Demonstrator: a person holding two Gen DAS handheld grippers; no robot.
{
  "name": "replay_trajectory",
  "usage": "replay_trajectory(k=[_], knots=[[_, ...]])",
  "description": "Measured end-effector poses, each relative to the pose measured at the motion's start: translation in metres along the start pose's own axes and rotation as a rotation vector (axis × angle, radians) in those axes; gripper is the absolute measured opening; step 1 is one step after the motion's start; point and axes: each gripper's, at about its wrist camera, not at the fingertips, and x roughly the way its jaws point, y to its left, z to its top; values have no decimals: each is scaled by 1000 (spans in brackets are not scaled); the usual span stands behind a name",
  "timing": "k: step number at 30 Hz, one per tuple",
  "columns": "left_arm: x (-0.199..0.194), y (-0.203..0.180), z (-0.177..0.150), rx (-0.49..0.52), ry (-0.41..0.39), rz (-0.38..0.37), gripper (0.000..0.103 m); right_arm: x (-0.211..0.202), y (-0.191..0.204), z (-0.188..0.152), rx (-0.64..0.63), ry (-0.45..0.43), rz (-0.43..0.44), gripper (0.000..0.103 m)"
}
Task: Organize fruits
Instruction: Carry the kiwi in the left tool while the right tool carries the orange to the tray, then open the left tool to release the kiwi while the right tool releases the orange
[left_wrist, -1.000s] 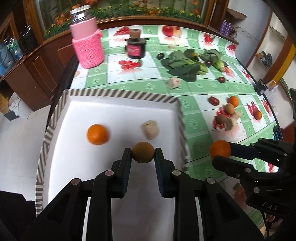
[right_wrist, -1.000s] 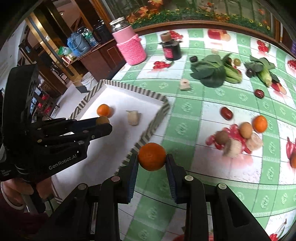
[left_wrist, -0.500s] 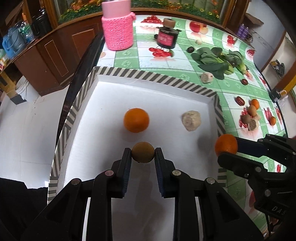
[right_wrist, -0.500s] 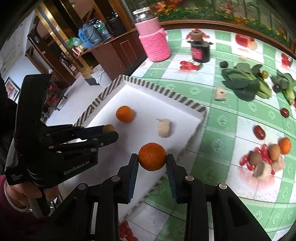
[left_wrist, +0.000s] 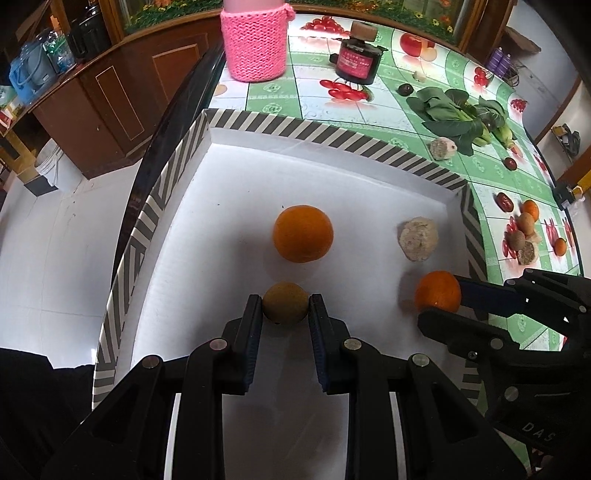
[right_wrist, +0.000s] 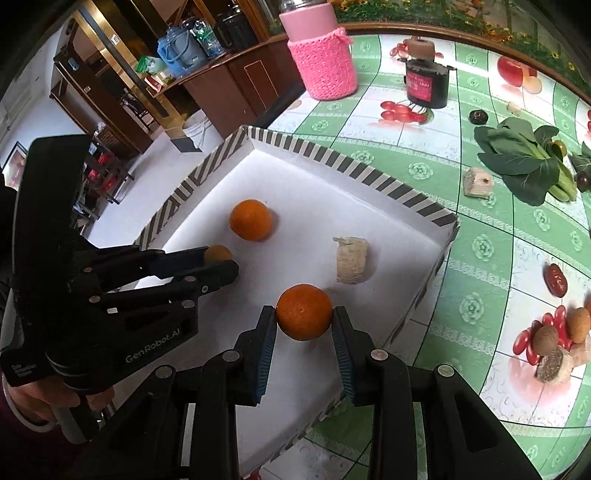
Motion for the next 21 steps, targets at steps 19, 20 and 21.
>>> replay_trajectory(k=[19,20,21], knots=[[-1,0,0,-4,-19,7,57,-2,-2,-1,5,-8,-1,37],[-3,-1,-1,-5,-22,12,57,-6,-2,-2,6,-16,0,37],[-3,-1,-1,-3,-23,15,57,-8,-2,-2,7,-20,0,38]])
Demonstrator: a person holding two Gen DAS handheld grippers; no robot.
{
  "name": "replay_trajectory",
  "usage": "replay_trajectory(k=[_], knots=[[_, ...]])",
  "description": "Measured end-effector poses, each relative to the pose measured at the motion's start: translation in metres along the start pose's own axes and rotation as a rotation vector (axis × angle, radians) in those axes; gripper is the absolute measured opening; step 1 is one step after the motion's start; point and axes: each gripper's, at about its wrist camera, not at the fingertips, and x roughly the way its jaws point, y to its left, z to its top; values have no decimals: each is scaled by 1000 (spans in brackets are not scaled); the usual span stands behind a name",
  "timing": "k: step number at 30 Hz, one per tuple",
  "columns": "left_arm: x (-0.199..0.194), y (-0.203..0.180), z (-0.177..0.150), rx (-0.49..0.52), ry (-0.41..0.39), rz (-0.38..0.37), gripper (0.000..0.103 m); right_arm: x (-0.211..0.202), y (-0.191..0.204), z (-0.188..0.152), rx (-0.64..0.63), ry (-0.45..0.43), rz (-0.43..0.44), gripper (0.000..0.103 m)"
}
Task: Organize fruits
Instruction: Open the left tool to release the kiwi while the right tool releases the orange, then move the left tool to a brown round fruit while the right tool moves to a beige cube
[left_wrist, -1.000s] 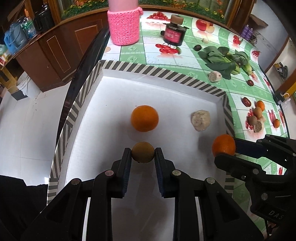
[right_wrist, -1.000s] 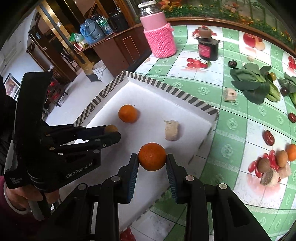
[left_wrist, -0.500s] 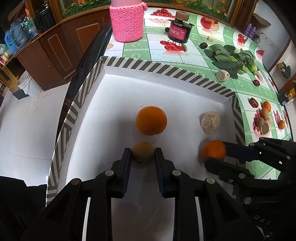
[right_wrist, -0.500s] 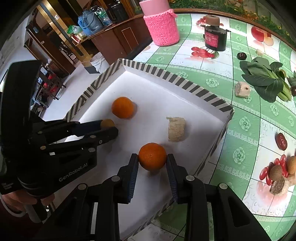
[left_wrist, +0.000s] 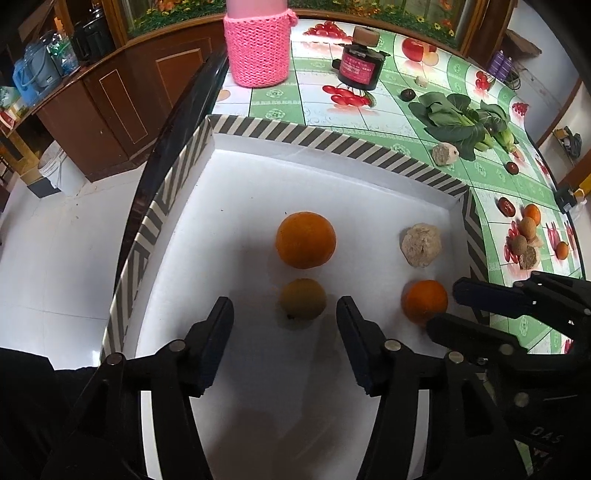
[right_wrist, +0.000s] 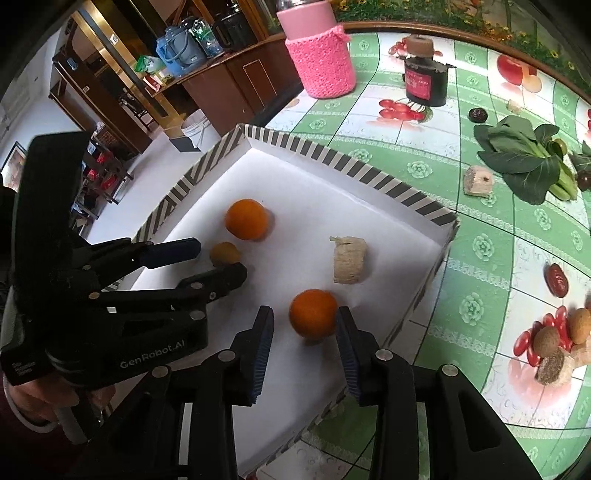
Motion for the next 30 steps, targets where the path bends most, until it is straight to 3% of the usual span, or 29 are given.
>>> replay_trajectory(k=[12,14,30], knots=[[-25,-28,4,48,-56,-17,58,-39,-17,-11,46,-70,-18,42],[-28,-37,5,60,-64,-28,62,-44,-24,-17,61,-74,-30,43],[-30,-124,11,175,-72,-104,62,-90,-133,-82,297,-94,-159,44]])
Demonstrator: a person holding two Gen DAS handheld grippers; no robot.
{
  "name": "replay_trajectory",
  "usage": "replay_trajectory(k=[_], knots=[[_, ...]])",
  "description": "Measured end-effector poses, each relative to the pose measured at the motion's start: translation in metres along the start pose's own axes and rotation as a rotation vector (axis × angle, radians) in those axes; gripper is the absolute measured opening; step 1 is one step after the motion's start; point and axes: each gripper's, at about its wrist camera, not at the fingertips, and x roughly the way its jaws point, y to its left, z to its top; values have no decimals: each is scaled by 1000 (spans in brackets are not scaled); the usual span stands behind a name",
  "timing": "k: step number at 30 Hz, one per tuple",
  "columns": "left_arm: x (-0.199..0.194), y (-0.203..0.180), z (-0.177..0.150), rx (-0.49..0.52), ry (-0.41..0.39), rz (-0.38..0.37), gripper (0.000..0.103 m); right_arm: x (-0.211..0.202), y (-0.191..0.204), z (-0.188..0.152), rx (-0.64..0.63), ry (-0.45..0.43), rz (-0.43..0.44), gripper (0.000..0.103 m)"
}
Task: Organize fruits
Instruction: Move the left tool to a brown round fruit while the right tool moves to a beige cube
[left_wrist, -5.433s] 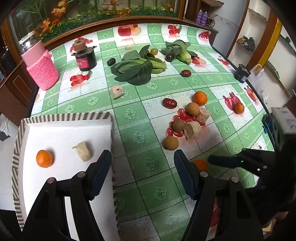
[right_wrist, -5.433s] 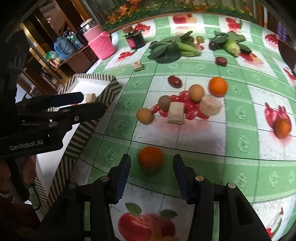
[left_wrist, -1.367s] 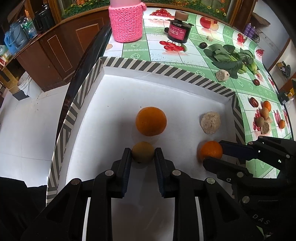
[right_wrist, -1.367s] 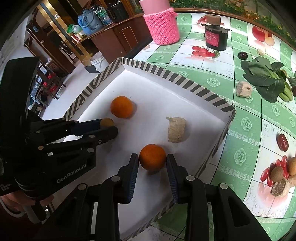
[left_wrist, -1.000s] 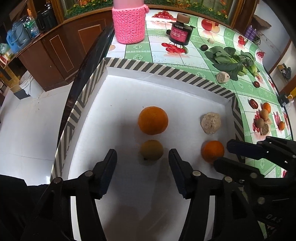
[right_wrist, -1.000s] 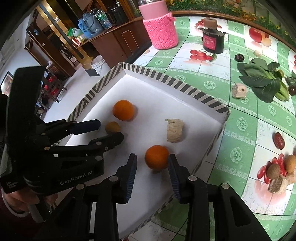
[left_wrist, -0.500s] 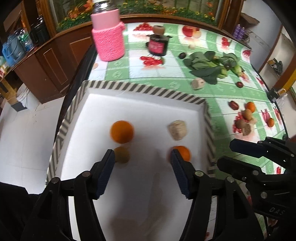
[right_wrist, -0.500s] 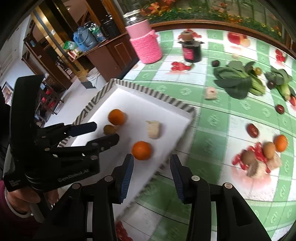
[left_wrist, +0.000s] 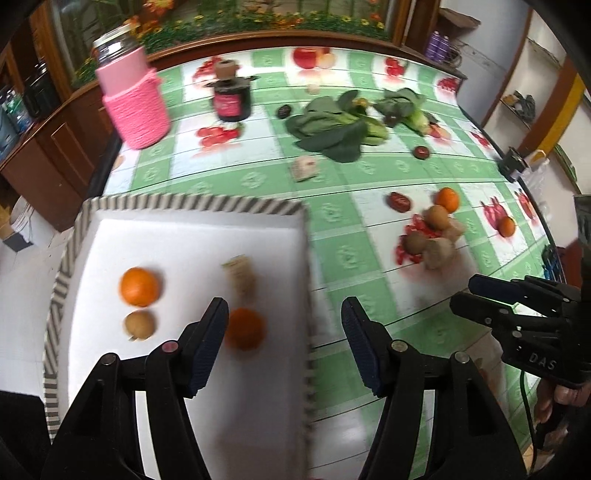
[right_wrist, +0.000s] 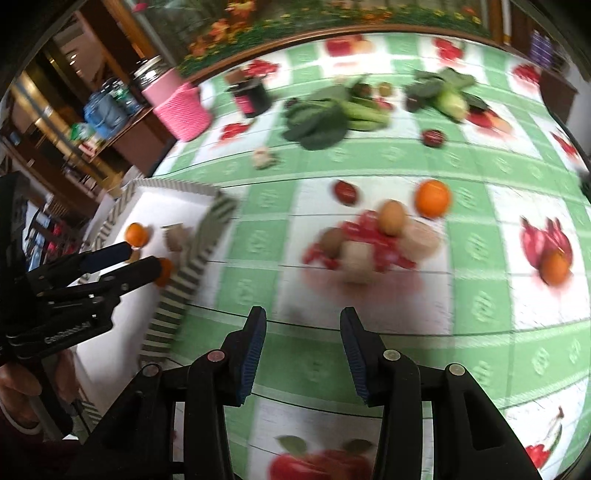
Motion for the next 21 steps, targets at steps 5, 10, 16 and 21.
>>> replay_trajectory(k=[5,10,16,21], knots=[[7,-30,7,42,2,-22,62,-3,-25,-1,37,-4,1,46],[15,-44,11,57,15,-21,62,4,-28,8,29,-9,36,45],[24,-45,14,48,30,-4,62,22,-23,25,-1,1,49,45],[29,-46,16,52,31,9,63,36,-26,33,-7,26,52,35]])
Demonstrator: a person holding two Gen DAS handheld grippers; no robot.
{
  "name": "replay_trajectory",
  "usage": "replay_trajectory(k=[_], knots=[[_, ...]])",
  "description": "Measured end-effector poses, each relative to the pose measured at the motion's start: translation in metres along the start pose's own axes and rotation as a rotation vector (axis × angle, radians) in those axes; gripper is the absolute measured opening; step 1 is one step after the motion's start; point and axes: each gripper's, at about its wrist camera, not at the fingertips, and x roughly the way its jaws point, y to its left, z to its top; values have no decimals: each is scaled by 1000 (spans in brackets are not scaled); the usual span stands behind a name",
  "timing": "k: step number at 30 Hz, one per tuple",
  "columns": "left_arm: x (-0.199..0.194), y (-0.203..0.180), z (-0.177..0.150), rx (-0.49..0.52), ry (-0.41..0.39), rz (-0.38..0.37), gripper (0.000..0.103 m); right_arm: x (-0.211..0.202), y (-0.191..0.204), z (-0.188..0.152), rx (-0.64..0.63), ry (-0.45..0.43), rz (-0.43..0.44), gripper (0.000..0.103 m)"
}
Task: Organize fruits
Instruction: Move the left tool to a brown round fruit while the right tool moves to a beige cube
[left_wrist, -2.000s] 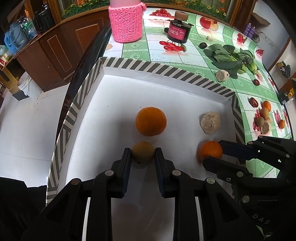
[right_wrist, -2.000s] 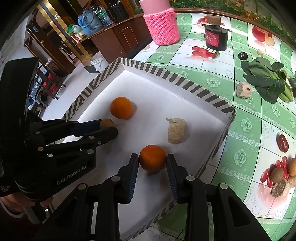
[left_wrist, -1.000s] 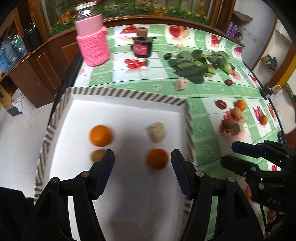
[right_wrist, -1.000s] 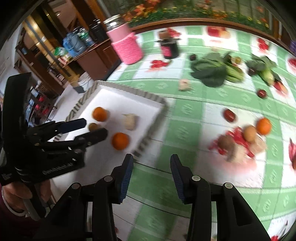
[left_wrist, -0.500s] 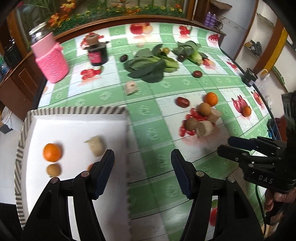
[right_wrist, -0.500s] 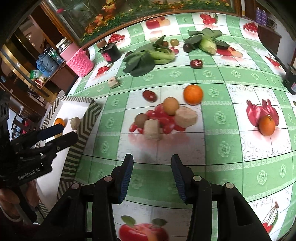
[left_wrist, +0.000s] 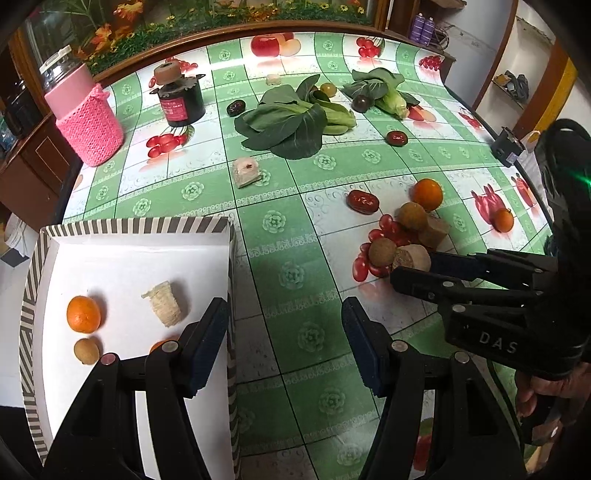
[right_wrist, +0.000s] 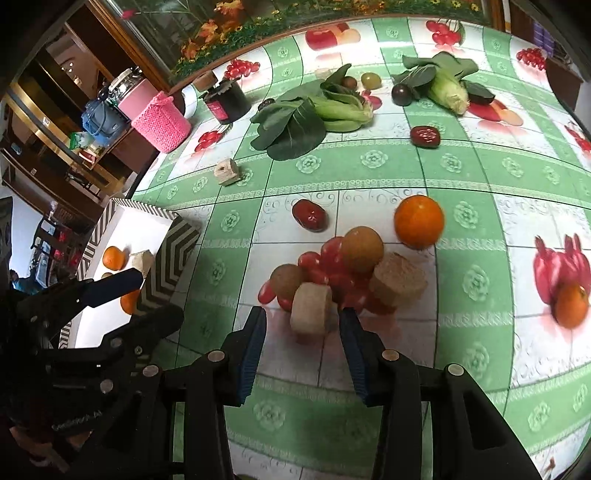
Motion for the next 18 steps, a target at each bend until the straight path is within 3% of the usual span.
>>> replay_trajectory(k=[3,18], knots=[[2,-1,3,0,-2,4,65,4,-1,1,-12,9,6,23],[8,-24,21,51,-20,-51,65,-31,-32,-12,27,-36,-15,22]])
